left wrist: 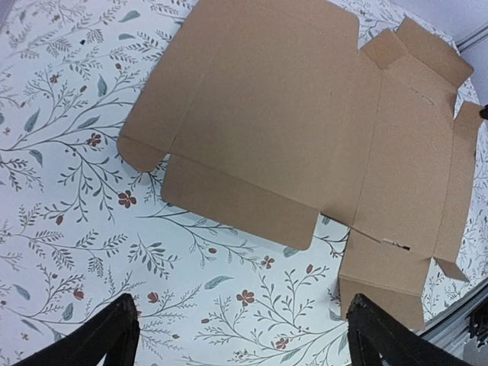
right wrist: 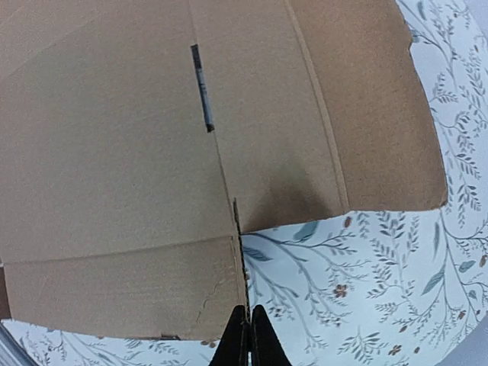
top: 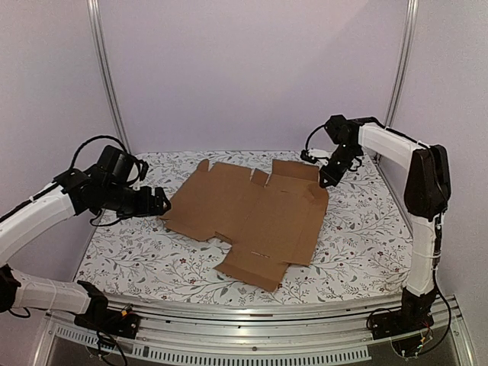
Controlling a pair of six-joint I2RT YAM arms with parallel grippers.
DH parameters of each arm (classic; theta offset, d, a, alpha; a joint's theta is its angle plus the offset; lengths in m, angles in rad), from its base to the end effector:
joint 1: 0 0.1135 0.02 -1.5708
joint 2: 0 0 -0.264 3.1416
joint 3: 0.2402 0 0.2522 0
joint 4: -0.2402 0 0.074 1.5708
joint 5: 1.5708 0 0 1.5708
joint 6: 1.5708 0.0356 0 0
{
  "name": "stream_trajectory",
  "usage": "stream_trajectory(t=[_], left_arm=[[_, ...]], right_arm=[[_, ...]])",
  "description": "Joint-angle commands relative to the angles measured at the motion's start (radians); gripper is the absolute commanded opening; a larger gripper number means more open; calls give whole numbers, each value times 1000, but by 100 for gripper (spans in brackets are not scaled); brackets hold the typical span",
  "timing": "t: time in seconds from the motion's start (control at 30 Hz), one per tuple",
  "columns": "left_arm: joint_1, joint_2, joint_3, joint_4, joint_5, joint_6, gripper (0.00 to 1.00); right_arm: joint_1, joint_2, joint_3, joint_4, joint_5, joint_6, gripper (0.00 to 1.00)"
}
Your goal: Fold the paper box
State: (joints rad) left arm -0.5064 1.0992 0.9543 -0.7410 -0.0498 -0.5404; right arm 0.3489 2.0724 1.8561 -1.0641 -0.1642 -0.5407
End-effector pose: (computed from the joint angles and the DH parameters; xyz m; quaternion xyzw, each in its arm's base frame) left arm 0.1936 -0.1054 0.2878 -0.0244 0.9414 -0.1475 0.3025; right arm 0.4024 0.1526 0.2465 -0.4350 0.8851 0.0670 0.1513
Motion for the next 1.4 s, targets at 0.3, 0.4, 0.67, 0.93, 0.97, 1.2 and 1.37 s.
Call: stream_trajectory(t=[0.3,0.4,0.67,0.93,0.97,1.2,1.37], left_arm=[[2,251,3,195,-10,38,97],[37,379,105,196,-11,57,98],[137,737,395,132,42,125,97],[223,882,572,104,218,146,87],[222,873,580,99,226,143,88],[204,690,458,72,242,131,89],[197,530,356,23,234,138,89]], right_arm=[[-115,127,177,-4,-103,306,58],[-161,1,-43,58,-243,450,66],[-172,-135,-362,109,-380,471,68],[82,-294,-355,87,-189,200,67],[132,-296,-334,95,-146,184,67],[327,-61,-30,70,-123,190,68],[422,144,220,21,-107,184,70]])
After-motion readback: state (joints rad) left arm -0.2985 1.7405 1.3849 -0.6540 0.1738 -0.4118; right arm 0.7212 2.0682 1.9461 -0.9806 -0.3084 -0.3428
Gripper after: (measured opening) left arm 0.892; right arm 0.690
